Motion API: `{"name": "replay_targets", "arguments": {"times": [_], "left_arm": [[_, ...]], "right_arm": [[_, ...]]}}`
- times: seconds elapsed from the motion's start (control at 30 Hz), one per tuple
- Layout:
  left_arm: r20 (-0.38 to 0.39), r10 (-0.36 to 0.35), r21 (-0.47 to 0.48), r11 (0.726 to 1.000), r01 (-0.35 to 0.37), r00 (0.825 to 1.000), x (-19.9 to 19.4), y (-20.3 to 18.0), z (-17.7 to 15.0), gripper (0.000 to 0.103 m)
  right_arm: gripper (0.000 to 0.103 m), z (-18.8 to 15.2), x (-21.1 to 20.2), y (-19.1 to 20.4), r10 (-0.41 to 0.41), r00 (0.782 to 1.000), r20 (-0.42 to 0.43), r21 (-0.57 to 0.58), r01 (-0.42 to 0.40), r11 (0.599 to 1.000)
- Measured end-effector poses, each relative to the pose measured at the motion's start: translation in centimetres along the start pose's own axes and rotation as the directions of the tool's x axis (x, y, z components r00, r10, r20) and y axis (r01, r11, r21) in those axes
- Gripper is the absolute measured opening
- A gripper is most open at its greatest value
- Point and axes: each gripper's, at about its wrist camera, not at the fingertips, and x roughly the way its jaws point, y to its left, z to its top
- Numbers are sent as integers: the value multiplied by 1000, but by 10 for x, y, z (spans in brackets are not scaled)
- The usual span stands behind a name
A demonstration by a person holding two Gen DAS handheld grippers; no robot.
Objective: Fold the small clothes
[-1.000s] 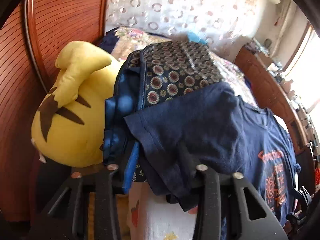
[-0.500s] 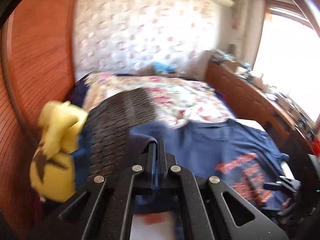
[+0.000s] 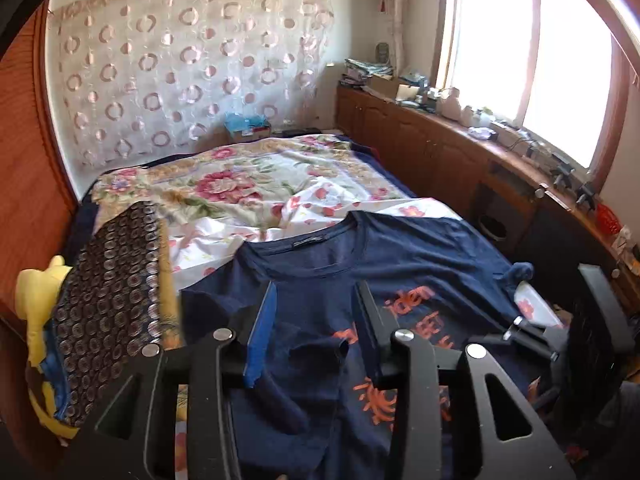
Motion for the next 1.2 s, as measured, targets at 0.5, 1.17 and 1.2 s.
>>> {"name": "replay_targets", "arguments": {"times": [0.5, 1.17, 1.2], "left_arm": [[-85, 148, -70, 986, -154, 985, -10, 41, -119, 40], [-203, 182, -104, 973, -206, 962, 23, 57, -180, 41], [-198, 183, -102, 973, -206, 963, 23, 57, -180, 41]], "right_arm": [[41, 43, 83, -4, 27, 986, -167, -25, -31, 999], [5, 73, 113, -5, -126, 975, -183, -132, 102, 986], [5, 72, 113, -5, -166, 969, -182, -148, 140, 979]]}}
